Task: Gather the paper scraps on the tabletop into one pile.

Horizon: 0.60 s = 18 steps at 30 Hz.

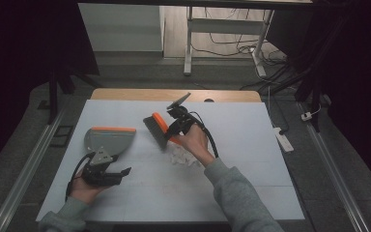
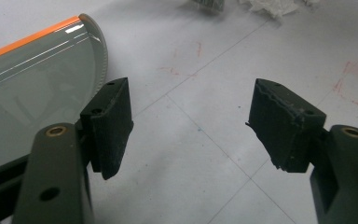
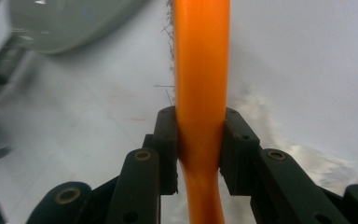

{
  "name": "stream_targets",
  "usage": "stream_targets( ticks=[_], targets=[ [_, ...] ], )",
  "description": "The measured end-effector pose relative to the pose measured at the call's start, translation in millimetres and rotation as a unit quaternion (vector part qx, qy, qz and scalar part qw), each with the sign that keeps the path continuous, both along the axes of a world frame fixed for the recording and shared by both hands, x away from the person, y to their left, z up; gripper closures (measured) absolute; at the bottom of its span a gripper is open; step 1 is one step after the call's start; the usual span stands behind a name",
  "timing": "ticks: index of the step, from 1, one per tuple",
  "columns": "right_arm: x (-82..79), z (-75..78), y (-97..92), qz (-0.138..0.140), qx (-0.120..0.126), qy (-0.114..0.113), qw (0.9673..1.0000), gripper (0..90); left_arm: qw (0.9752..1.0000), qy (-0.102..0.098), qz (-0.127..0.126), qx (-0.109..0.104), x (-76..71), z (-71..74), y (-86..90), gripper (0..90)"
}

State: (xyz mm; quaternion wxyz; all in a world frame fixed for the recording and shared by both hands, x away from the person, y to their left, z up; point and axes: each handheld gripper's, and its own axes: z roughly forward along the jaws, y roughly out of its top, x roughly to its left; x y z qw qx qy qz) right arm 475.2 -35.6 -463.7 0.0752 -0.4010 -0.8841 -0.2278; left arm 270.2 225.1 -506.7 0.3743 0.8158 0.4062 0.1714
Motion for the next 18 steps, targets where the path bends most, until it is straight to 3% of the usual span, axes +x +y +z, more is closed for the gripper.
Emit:
stream_targets(
  ticks=[5,7,11,14,18],
  targets=[
    [4.4,-0.3,-18.4,-0.016,-0.027,0.007,0.9995,70.3,1.0,0.0,-0.001,-0.001,0.3,-0.4,0.3,30.5],
    [3.5,3.5,-27.3,-0.019,-0.034,-0.002,0.9992,70.3,1.0,-0.001,-0.002,0.0,-0.1,-0.1,-0.5,30.5],
    [-4.1,14.3,-36.1,-0.003,0.031,0.003,0.9995,70.3,1.0,-0.001,-0.002,0.002,0.1,-0.1,-1.4,30.5],
    [-18.3,31.1,-34.9,0.029,0.047,-0.037,0.9978,70.3,1.0,-0.001,0.0,0.002,0.0,0.1,-0.6,30.5],
    [-30.8,46.3,-45.6,0.043,0.077,-0.062,0.9941,70.3,1.0,-0.001,0.002,0.0,-0.1,0.5,0.5,30.5]
  ],
)
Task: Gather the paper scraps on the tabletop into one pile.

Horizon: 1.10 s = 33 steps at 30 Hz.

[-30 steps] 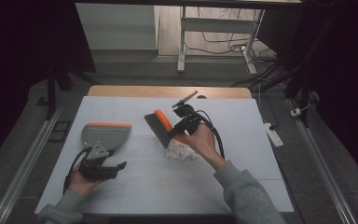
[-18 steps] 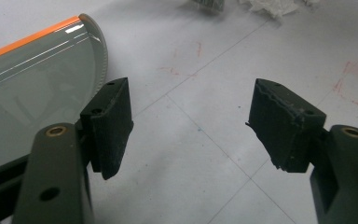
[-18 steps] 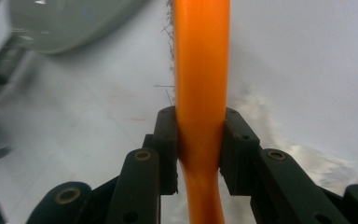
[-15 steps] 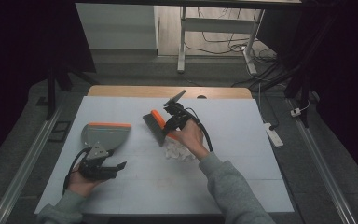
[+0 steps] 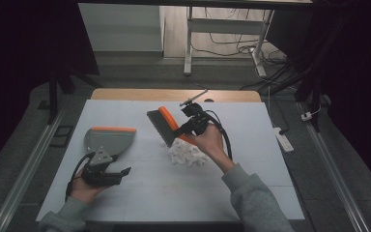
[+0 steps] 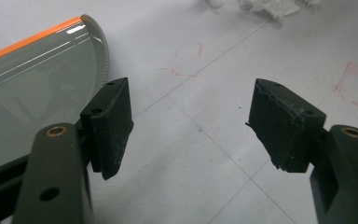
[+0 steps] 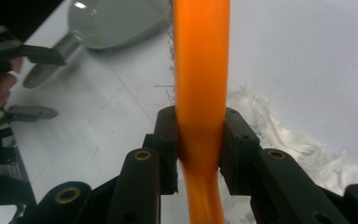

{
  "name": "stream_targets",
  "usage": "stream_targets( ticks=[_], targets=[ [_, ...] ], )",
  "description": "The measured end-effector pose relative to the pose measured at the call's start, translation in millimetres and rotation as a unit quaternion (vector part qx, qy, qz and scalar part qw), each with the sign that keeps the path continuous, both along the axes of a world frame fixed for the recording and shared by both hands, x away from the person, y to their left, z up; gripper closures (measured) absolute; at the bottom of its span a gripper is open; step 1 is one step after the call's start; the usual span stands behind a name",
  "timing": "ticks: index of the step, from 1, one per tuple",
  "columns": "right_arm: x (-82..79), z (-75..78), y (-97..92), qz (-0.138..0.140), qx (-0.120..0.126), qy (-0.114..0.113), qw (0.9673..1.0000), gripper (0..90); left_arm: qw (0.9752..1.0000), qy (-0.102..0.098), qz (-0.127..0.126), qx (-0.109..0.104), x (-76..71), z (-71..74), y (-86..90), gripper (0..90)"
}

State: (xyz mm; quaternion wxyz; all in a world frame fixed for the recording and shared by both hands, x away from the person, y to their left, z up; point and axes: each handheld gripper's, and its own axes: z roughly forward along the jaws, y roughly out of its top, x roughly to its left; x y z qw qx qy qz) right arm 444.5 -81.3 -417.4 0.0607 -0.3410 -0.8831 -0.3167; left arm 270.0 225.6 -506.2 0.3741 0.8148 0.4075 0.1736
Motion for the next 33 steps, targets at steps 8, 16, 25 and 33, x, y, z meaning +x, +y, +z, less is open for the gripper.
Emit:
stream_targets(
  ticks=[8,16,25,33],
  targets=[
    [-26.2,3.1,-57.4,-0.003,0.012,-0.051,0.9986,70.3,1.0,-0.002,0.004,-0.004,-0.6,0.9,0.6,30.4],
    [-54.1,-7.5,-123.9,-0.031,0.012,-0.077,0.9965,70.3,1.0,-0.003,0.005,-0.003,-0.3,1.5,-1.4,30.3],
    [-80.7,-24.4,-168.9,-0.054,0.003,-0.095,0.994,70.3,1.0,-0.003,0.006,-0.004,-1.3,2.0,-0.9,30.2],
    [-104.1,-35.3,-200.6,-0.075,-0.002,-0.112,0.9909,70.3,0.9999,-0.003,0.011,-0.006,-2.3,2.2,0.8,30.2]
  ],
)
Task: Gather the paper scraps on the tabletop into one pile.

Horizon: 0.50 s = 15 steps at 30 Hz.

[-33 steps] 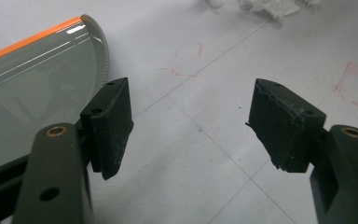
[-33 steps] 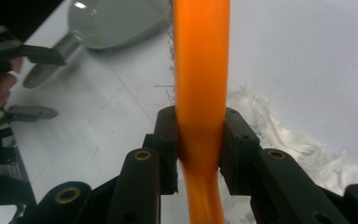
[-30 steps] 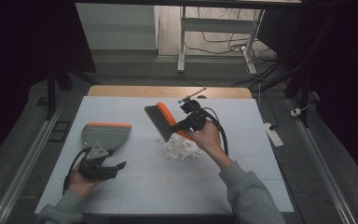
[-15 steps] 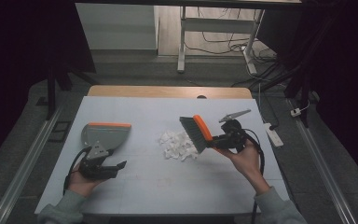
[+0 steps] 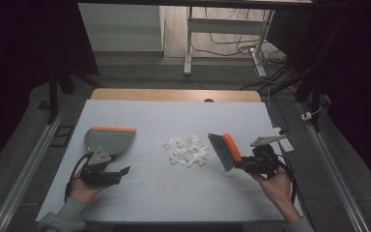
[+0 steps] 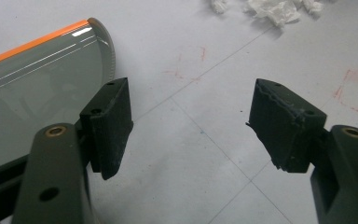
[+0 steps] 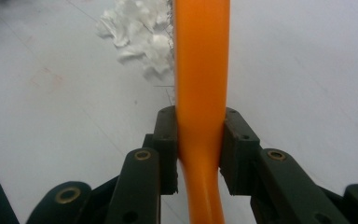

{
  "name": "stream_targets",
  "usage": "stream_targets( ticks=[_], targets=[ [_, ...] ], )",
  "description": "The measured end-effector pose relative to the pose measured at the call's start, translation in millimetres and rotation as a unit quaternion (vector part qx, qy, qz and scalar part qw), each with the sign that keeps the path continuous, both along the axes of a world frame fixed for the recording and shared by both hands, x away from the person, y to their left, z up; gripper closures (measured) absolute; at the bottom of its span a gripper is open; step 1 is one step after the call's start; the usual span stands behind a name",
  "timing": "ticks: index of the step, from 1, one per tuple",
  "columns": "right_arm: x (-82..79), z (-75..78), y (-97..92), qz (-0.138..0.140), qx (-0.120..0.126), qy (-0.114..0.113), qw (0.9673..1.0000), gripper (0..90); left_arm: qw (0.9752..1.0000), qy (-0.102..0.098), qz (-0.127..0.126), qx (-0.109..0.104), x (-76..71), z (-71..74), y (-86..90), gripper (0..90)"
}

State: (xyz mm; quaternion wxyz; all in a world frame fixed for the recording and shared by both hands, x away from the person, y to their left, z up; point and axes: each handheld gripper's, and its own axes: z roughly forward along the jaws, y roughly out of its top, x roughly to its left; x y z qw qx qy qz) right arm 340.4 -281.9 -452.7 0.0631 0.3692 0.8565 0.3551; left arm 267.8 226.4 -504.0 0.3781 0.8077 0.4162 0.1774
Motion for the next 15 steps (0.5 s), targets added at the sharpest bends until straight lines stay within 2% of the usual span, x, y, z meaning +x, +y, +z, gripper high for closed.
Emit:
stream_targets(
  ticks=[7,15],
  targets=[
    [-4.8,-6.4,-20.3,-0.03,0.007,-0.017,0.9994,70.3,1.0,-0.005,0.002,-0.003,-5.0,1.1,0.8,30.1],
    [-4.3,-7.8,-21.3,-0.032,0.011,-0.031,0.9989,70.3,0.9999,-0.005,0.004,-0.01,-7.2,1.2,3.3,30.1]
  ],
)
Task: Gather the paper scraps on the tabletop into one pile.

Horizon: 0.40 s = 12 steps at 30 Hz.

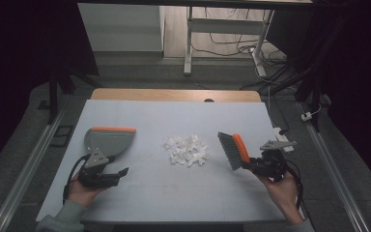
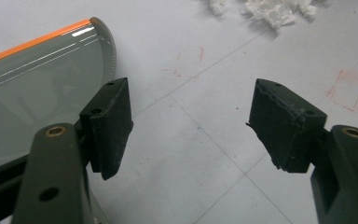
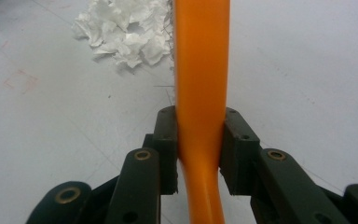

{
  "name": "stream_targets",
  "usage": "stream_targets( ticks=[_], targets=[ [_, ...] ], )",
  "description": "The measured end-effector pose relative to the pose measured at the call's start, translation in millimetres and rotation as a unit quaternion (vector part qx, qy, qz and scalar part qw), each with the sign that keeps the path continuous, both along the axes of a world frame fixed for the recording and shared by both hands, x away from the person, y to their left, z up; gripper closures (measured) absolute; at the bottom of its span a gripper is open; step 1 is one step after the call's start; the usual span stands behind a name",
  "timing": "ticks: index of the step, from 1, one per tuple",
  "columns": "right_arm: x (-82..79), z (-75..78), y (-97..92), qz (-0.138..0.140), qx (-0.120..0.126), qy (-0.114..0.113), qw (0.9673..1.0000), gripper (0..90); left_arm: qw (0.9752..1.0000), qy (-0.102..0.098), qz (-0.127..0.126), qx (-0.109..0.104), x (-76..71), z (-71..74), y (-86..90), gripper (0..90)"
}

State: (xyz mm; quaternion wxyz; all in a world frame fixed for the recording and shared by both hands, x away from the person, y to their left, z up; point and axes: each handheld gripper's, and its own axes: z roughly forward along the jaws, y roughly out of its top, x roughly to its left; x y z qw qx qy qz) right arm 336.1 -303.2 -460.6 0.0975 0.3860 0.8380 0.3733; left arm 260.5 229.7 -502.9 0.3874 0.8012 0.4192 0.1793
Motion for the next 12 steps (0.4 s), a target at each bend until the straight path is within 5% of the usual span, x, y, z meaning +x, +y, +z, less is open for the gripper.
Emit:
stream_targets(
  ticks=[12],
  targets=[
    [0.2,-1.8,0.4,-0.006,0.003,-0.002,1.0,70.2,1.0,0.0,-0.001,0.0,0.0,-0.1,-0.4,30.1]
  ],
)
